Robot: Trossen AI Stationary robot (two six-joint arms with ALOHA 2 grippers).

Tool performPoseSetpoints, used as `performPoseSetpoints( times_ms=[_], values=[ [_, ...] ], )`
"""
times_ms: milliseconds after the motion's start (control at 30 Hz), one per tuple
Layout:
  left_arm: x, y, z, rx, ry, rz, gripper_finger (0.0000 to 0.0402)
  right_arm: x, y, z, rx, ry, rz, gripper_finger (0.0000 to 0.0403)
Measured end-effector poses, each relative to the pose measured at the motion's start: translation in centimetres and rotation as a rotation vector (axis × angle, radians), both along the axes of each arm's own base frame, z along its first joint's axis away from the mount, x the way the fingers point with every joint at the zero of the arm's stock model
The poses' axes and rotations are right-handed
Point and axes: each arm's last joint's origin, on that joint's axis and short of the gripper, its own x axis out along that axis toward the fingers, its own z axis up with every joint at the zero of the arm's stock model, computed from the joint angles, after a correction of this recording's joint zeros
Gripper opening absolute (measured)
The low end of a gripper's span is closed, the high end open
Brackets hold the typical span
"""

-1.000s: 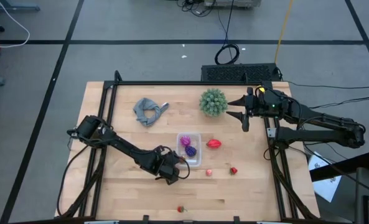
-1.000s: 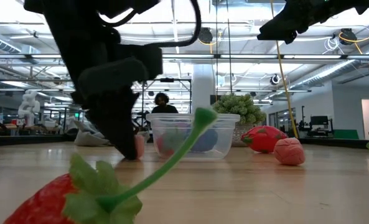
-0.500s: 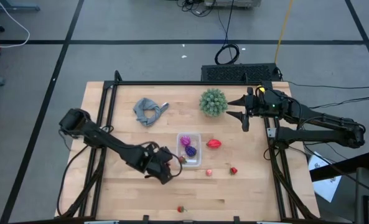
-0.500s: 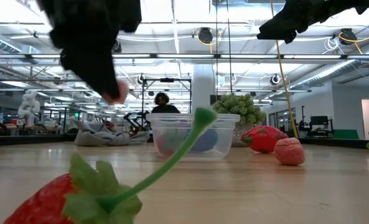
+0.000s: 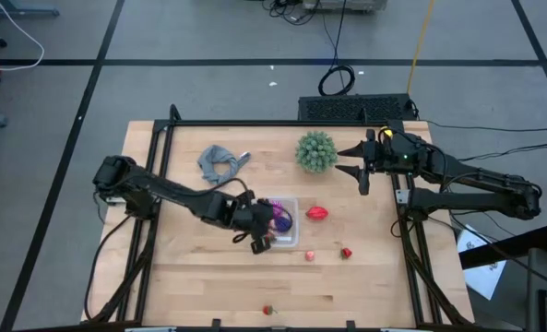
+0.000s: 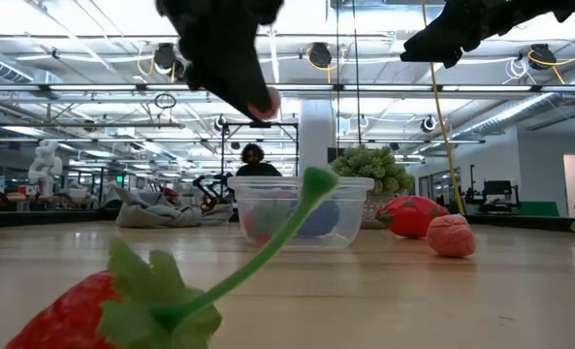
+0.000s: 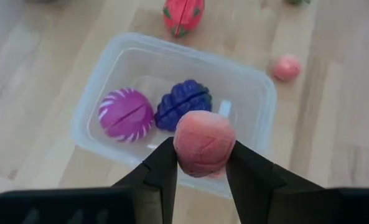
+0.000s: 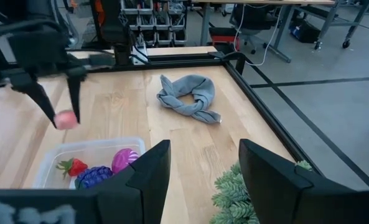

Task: Pick and placing Produce into tupperware
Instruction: Put the left apricot into the transparent bin

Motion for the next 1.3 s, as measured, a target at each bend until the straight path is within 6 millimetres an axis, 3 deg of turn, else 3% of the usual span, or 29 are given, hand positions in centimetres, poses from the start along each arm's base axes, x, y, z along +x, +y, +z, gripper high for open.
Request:
performPoseSetpoints(
  times_ms=[200, 567, 1300],
  values=[
    [1.2, 1.3, -1.9, -0.049, 0.057, -0.010, 0.0118, 0.0, 0.0, 0.0, -0.008, 0.005, 0.002, 0.0183],
    [2.5, 1.2, -4.1, -0.095, 0.073, -0.064, 0.0118, 0.0, 0.0, 0.0, -0.028, 0.007, 0.009, 0.0183],
    [3.1, 1.3, -5.4, -0.082, 0.092, -0.072, 0.0118, 0.0, 0.0, 0.0, -0.025, 0.006, 0.007, 0.0183]
  ],
)
